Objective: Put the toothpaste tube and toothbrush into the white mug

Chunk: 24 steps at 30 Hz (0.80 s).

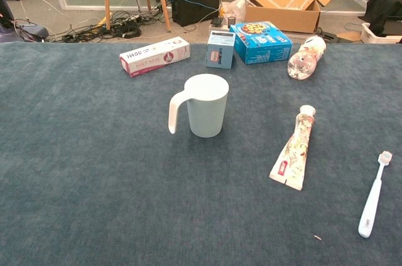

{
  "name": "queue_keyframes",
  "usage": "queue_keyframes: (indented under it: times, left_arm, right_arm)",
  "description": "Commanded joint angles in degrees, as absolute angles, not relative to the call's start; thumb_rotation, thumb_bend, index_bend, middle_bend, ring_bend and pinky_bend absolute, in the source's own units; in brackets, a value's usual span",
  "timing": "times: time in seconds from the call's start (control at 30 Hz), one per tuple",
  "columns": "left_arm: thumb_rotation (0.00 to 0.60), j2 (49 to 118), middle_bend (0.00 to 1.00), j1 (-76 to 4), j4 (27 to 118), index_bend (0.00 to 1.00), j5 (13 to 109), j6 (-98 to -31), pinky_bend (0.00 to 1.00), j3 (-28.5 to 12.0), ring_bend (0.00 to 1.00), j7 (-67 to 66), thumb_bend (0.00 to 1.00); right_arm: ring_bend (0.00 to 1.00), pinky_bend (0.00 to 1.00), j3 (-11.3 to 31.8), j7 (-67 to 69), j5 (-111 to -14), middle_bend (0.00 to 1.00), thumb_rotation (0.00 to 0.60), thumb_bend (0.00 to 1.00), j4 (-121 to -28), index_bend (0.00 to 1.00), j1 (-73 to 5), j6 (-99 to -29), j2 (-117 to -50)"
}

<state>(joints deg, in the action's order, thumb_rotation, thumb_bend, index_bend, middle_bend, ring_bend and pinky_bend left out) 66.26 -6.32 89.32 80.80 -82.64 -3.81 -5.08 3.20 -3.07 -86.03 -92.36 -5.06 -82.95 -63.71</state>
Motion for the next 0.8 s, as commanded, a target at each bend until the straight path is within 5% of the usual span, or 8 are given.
queue_keyframes:
  times: [0.03, 0.53, 0.8]
  left_arm:
    - [0.600, 65.96, 0.30, -6.26, 89.86, 0.19, 80.49, -82.35, 0.25, -3.77, 0.32, -4.82, 0.00]
    - [0.600, 65.56, 0.31, -6.16, 89.89, 0.20, 79.34, -81.42, 0.25, -3.83, 0.32, -4.46, 0.00]
    - [0.600, 65.26, 0.32, -5.43, 90.96, 0.21, 80.73, -83.04, 0.25, -3.30, 0.32, -4.67, 0.00]
  right_arm:
    - [0.11, 0.35, 3.07, -3.57, -86.04, 0.07, 0.600, 0.10, -92.55, 0.14, -5.54, -82.13, -63.73]
    - [0.09, 0.33, 2.67, 5.76, -94.15, 0.08, 0.600, 0.11, -94.21, 0.15, -10.20, -80.19, -60.88]
    - [0.07, 0.31, 5.73, 8.58, -99.78, 0.08, 0.600, 0.11, -101.90, 0.27, -17.62, -76.61, -53.19]
